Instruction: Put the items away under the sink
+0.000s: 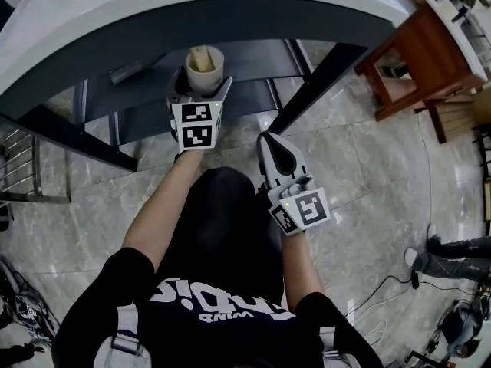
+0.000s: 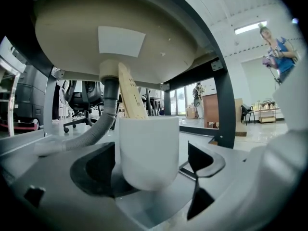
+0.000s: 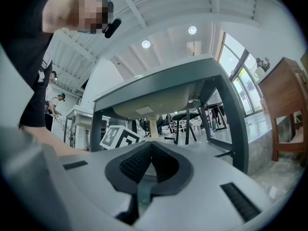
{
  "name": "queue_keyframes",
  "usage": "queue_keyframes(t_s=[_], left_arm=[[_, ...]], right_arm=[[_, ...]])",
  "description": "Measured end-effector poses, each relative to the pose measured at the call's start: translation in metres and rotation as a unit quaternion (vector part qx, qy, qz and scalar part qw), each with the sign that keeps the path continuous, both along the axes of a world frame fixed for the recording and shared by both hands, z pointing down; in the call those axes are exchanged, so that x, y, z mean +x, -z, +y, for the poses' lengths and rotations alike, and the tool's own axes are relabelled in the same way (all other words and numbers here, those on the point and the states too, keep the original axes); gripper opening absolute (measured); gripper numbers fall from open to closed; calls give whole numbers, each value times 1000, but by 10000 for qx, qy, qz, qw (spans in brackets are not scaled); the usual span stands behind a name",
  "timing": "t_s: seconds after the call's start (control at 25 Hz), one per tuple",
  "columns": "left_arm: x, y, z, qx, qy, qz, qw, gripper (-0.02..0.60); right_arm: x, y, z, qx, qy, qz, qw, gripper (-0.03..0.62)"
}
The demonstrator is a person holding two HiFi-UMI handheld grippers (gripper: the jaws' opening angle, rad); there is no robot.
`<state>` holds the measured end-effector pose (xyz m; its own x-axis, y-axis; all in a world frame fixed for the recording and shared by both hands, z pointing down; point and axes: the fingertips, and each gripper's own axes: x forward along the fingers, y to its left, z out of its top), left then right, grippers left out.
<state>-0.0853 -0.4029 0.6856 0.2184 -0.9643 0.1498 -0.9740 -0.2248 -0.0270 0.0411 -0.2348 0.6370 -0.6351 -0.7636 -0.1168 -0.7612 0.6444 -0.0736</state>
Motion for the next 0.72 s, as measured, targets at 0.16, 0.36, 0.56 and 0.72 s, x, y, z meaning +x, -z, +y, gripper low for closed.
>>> queue_keyframes(t_s=[0.16, 0.36, 0.56, 0.72], left_arm=[[-1, -3, 8, 3, 17, -20, 10000, 468], [-11, -7, 3, -40, 150, -72, 9999, 468], [-14, -7, -3, -31, 144, -82, 9999, 468], [-16, -6, -5, -30, 140, -104, 9998, 468]], right_arm=[[5, -1, 1, -4, -17, -23, 10000, 19], [5, -2, 4, 11, -11, -28, 10000, 18], [4, -4, 2, -8, -12, -48, 10000, 19], [1, -3, 1, 12, 1, -54, 10000, 20]])
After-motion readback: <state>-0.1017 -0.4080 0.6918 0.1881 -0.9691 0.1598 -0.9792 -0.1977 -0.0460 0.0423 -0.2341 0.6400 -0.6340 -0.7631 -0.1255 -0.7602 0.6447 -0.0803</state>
